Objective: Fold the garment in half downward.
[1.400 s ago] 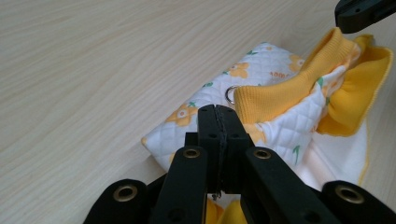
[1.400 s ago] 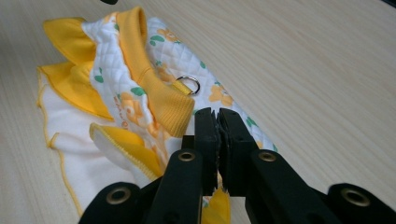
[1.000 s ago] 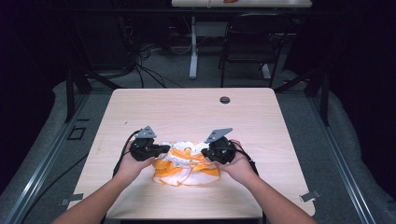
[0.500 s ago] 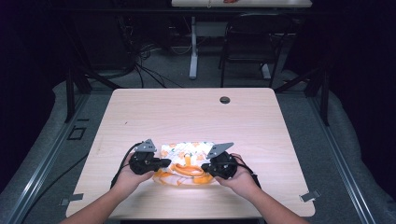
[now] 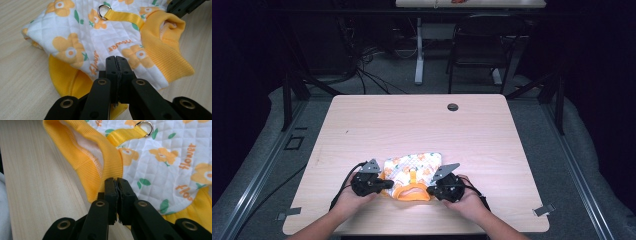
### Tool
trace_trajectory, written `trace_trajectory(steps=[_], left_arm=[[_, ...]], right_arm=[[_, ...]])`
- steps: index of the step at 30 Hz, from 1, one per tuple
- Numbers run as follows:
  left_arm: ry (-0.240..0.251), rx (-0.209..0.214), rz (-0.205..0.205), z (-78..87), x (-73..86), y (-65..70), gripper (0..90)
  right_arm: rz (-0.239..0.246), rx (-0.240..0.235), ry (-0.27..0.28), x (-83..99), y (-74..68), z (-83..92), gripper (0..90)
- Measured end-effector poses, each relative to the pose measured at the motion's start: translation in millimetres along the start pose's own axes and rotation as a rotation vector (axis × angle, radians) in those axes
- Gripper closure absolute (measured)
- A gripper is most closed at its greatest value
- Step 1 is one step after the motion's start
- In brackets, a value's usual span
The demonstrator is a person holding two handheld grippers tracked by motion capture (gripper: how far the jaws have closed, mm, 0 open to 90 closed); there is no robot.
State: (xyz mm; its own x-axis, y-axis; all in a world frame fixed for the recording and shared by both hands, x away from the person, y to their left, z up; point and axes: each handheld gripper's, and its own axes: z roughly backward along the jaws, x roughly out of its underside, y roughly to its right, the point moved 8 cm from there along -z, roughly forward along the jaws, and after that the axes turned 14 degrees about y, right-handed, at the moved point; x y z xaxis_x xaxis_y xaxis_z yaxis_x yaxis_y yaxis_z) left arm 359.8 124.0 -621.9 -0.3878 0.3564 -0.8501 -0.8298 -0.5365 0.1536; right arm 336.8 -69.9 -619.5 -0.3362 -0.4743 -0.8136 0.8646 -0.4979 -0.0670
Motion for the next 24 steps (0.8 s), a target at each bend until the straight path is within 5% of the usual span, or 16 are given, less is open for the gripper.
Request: trace_trajectory(steps=[24], left_arm=[[0.041, -0.051, 0.036, -6.8, -0.2, -15.8, 88.9]], right_arm=[[-0.042, 0.020, 0.005, 4.0, 13.2, -6.4, 87.1]])
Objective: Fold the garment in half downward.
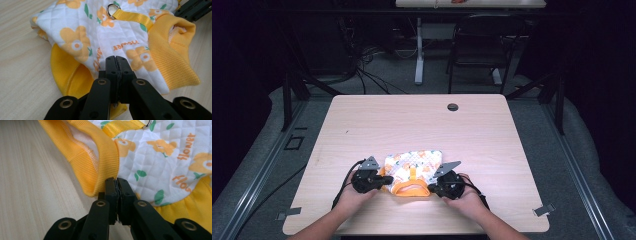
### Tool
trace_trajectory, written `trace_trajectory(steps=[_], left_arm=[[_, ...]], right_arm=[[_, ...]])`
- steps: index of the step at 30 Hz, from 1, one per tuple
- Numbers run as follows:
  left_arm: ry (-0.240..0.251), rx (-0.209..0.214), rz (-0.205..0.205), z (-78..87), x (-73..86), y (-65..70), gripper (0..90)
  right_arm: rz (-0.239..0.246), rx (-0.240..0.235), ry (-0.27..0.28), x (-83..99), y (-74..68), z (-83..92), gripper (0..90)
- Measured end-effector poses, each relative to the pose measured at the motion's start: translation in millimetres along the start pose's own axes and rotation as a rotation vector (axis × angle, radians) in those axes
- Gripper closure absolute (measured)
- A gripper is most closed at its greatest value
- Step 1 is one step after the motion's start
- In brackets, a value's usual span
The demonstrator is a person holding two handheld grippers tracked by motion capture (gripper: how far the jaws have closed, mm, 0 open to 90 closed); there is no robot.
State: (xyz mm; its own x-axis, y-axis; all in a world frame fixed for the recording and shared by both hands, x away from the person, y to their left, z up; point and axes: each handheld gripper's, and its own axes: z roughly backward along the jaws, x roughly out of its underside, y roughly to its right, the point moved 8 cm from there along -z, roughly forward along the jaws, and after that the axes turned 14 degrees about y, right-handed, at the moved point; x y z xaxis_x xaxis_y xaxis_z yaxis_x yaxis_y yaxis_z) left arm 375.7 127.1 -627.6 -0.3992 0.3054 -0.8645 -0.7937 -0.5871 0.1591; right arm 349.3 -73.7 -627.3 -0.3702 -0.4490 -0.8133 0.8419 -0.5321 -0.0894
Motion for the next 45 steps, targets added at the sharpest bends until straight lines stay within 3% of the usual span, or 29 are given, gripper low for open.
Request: trace_trajectory(steps=[14, 22, 25, 28, 33, 38, 45], left_arm=[[-0.003, -0.031, -0.016, -10.6, -8.2, -11.8, 89.8], [0.034, -0.045, 0.027, -17.8, -11.6, -21.3, 89.8], [0.031, -0.049, 0.027, -18.9, -12.6, -22.6, 89.8], [0.015, -0.067, -0.002, -22.7, -16.5, -27.0, 89.8], [0.034, -0.073, 0.025, -25.1, -17.9, -31.9, 89.8], [0.053, -0.078, 0.048, -27.3, -18.8, -34.8, 89.8], [0.046, -0.094, 0.039, -30.7, -21.9, -38.7, 89.8]], right_arm=[[-0.031, 0.018, 0.013, -3.9, 12.4, -5.0, 87.6], [-0.066, 0.036, 0.029, -6.8, 26.0, -8.5, 87.9], [-0.066, 0.050, 0.023, -7.4, 29.6, -9.1, 87.9], [-0.063, 0.058, 0.025, -9.5, 32.8, -11.4, 87.8], [-0.053, 0.072, 0.014, -11.8, 36.1, -13.2, 87.8], [-0.077, 0.072, 0.033, -12.5, 42.4, -15.1, 87.8], [-0.089, 0.084, 0.043, -14.2, 46.8, -17.1, 87.6]])
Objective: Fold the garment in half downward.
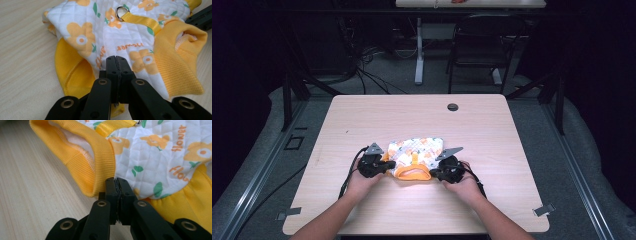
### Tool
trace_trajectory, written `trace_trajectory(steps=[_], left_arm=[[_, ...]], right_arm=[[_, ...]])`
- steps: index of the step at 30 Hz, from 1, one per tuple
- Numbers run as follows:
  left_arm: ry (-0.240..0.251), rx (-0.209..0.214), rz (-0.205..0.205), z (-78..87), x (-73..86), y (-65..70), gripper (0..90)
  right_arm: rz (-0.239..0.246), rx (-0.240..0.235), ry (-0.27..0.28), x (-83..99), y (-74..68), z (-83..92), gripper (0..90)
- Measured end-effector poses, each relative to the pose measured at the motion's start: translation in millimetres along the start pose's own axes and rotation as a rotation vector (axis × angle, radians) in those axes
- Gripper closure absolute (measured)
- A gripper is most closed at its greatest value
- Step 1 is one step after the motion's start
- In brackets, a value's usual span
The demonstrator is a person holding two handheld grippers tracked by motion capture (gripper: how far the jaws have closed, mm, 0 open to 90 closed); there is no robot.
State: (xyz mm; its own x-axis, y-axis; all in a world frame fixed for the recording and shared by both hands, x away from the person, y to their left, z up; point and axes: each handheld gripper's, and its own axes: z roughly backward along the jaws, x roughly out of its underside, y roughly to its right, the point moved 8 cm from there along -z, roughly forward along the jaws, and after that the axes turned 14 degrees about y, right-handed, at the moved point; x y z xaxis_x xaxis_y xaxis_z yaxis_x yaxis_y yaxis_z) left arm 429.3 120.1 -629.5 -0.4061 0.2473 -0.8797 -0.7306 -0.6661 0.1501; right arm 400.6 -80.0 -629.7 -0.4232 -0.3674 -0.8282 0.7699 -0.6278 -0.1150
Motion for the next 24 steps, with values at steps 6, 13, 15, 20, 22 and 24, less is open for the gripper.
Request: trace_trajectory(steps=[6, 13, 15, 20, 22, 24], left_arm=[[0.003, -0.007, 0.003, -1.2, -1.0, -1.5, 89.8], [0.001, -0.008, 0.009, -0.7, -1.1, -1.5, 89.7], [0.002, -0.012, 0.007, -0.3, -1.6, -0.9, 89.6], [-0.002, -0.001, 0.011, 2.6, -4.8, 1.1, 89.1], [-0.001, 0.002, 0.010, 5.9, -7.5, 2.6, 89.1], [0.000, 0.004, 0.003, 8.9, -9.5, 3.4, 89.1]], right_arm=[[-0.005, 0.009, -0.005, -1.3, 4.1, -0.9, 87.4], [-0.004, 0.018, -0.004, -1.6, 3.0, -0.9, 87.0], [0.001, 0.021, 0.000, -2.3, 2.0, -1.1, 86.7], [0.006, 0.024, 0.001, -3.4, 0.9, 0.9, 84.5], [0.010, 0.025, 0.011, -5.4, -1.0, 3.9, 83.7], [0.010, 0.024, 0.014, -6.1, -2.1, 4.9, 83.7]])
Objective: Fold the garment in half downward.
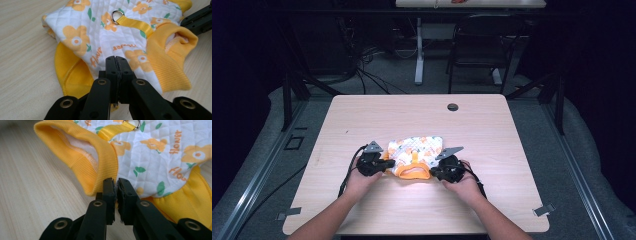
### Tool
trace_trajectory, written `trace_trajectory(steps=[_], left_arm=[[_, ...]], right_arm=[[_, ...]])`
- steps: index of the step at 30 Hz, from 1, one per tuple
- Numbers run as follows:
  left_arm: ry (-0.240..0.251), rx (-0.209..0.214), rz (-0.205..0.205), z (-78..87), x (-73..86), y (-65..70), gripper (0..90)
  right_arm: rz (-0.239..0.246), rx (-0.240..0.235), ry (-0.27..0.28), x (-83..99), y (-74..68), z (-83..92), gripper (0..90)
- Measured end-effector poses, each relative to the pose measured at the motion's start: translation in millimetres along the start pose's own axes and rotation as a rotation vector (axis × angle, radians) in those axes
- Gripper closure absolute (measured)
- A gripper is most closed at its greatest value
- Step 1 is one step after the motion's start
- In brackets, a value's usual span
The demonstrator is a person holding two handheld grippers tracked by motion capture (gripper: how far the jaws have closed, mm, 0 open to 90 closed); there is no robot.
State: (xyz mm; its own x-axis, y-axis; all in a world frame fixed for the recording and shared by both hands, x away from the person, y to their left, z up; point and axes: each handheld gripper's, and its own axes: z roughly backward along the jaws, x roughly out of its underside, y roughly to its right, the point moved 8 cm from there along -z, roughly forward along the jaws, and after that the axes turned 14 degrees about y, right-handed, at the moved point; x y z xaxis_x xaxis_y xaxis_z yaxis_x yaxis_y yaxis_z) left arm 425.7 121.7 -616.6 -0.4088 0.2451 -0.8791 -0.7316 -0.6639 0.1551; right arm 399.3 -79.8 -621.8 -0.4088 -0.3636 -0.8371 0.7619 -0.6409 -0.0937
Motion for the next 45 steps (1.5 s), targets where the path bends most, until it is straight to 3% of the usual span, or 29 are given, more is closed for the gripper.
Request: trace_trajectory(steps=[13, 22, 32, 45], left_arm=[[0.048, 0.021, -0.003, 27.2, -14.1, 10.9, 88.3], [0.063, 0.035, 0.001, 41.5, -13.4, 19.0, 88.2], [0.072, 0.029, -0.006, 60.8, -4.6, 27.0, 87.3], [0.062, 0.024, -0.001, 77.6, 26.9, 34.7, 83.6]], right_arm=[[0.019, 0.001, 0.036, -12.7, -11.1, 21.6, 83.5], [0.027, -0.002, 0.064, -19.2, -20.5, 39.4, 83.2], [0.050, -0.002, 0.083, -15.1, -34.5, 60.2, 82.0], [0.051, 0.009, 0.081, 8.2, -46.3, 73.3, 81.3]])
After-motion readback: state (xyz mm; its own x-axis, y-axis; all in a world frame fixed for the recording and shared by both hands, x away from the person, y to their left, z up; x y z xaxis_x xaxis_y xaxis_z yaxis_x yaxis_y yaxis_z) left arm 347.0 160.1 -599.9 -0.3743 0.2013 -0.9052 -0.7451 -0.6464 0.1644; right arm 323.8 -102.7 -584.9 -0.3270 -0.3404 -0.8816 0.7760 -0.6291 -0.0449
